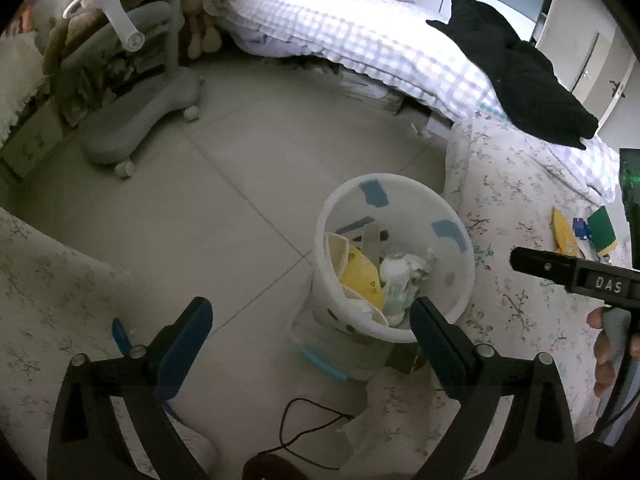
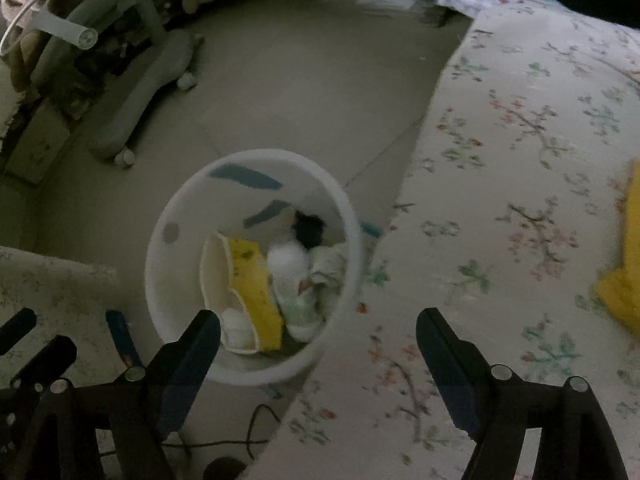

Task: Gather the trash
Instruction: 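Grasp the yellow-green sponge with the right gripper, then grasp the yellow packet with the left gripper, then carry packet and sponge to the wastebasket and open both grippers inside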

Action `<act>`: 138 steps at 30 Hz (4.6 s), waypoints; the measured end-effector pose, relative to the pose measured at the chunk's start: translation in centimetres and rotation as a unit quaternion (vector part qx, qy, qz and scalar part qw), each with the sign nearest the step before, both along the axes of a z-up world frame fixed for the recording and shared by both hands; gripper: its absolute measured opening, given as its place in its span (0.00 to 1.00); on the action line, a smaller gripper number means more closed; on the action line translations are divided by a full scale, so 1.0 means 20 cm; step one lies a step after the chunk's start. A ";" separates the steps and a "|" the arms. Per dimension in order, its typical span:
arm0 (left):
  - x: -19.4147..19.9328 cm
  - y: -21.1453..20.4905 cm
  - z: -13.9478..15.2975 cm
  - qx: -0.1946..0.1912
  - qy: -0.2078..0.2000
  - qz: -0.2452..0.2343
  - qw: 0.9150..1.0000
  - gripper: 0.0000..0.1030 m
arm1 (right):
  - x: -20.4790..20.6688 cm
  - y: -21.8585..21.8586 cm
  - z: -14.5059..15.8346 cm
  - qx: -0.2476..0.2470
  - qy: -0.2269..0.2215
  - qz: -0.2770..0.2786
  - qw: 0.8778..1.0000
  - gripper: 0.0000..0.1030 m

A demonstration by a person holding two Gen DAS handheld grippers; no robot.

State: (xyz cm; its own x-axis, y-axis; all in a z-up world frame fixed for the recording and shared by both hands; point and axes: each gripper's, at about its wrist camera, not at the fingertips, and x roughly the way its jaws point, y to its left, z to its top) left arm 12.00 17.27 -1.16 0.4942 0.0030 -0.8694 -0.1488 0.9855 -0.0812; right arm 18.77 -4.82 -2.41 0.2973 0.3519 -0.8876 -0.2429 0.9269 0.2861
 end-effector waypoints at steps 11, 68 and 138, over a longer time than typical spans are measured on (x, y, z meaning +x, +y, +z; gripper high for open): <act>0.01 -0.18 0.05 -0.022 -0.005 -0.027 0.999 0.97 | -0.07 -0.34 0.14 -0.023 -0.033 -0.044 0.998 0.83; 0.53 -1.61 -0.16 -0.076 -0.005 -0.177 0.981 0.99 | -0.06 -1.74 0.20 -0.064 -0.106 -0.279 0.952 0.28; 0.17 -0.49 0.08 -0.064 -0.077 -0.085 0.991 0.51 | -0.16 -0.65 0.25 -0.021 -0.106 -0.069 0.992 0.29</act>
State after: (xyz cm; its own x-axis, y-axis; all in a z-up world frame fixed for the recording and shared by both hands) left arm 15.42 7.46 0.50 0.6053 -0.1970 -0.7712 0.0419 0.9754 -0.2163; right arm 15.48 -17.83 2.57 0.5218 0.2581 -0.8131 -0.1633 0.9657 0.2017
